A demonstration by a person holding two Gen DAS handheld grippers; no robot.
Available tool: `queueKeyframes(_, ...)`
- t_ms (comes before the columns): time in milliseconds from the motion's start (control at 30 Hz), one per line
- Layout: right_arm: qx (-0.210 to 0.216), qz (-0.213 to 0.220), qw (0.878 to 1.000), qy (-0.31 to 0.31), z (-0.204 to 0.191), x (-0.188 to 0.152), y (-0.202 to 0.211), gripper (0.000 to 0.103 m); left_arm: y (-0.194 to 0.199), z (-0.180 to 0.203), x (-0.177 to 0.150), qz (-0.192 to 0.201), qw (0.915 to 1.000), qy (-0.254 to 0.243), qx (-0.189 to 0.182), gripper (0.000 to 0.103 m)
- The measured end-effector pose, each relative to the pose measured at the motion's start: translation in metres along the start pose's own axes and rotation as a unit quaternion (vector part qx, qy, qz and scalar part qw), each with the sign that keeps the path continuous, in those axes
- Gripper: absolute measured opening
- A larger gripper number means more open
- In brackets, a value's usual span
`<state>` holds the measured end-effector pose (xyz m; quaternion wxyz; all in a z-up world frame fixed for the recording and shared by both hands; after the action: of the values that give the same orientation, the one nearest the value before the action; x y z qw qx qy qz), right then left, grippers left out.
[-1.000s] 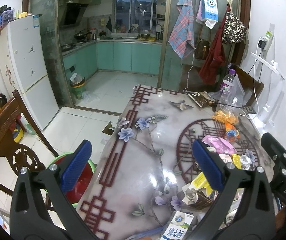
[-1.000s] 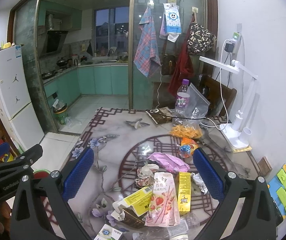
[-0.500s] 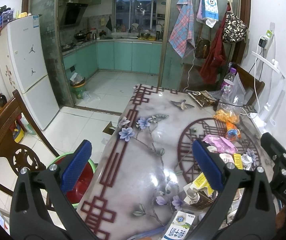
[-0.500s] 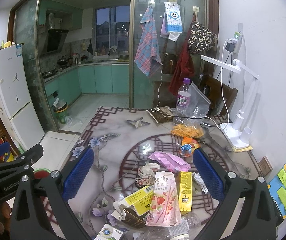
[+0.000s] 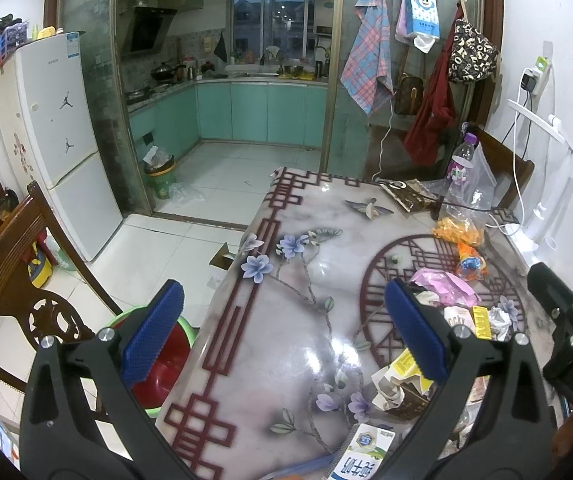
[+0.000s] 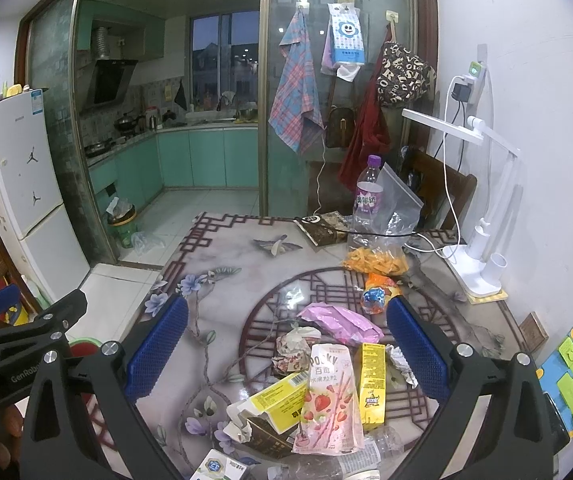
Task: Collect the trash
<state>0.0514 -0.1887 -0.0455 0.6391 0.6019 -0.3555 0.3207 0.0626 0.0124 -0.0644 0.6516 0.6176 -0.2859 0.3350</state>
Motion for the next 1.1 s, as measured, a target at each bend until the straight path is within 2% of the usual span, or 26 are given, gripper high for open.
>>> queueKeyframes(333,0.0,-0.001,1.0,0.0,0.0,-0.001,-0.001,0.096,0.0,0.004,0.001,-0.001,1.0,0.002,-0.002,0.099)
queueKeyframes(500,0.001,-0.002,1.0,0.0,-0.002,-0.002,-0.002,0.096,-0.006,0.005,-0.002,-0.006,0.9998,0.011,-0.018,0.099)
queueKeyframes(633,0.001,-0.002,1.0,-0.001,0.0,-0.001,-0.001,0.096,-0.006,0.01,-0.004,-0.009,0.9986,0.014,-0.05,0.099)
queueKeyframes(933,0.007,-0.009,1.0,-0.002,0.0,-0.005,-0.009,0.096,-0.006,0.023,-0.007,-0.021,0.9973,-0.002,-0.071,0.099)
queueKeyframes(1033,0.002,-0.01,1.0,-0.003,0.009,-0.009,-0.012,0.096,-0.008,0.023,-0.01,-0.023,0.9971,-0.003,-0.073,0.099)
queueKeyframes(1100,0.004,-0.022,1.0,-0.01,0.031,-0.015,-0.02,0.096,-0.013,0.024,-0.015,-0.027,0.997,-0.009,-0.072,0.099)
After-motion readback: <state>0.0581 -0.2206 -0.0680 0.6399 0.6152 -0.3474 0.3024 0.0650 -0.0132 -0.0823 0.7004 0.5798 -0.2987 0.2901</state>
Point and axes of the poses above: each gripper's, at about its wrist camera, not at the fingertips, and y roughly against the way its jaws point, z to its right, x to its top, the point moved 7 cm from there along -y, roughly the way its jaws point, and after that the axes turned 3 degrees about -x, right-handed, at the moved point
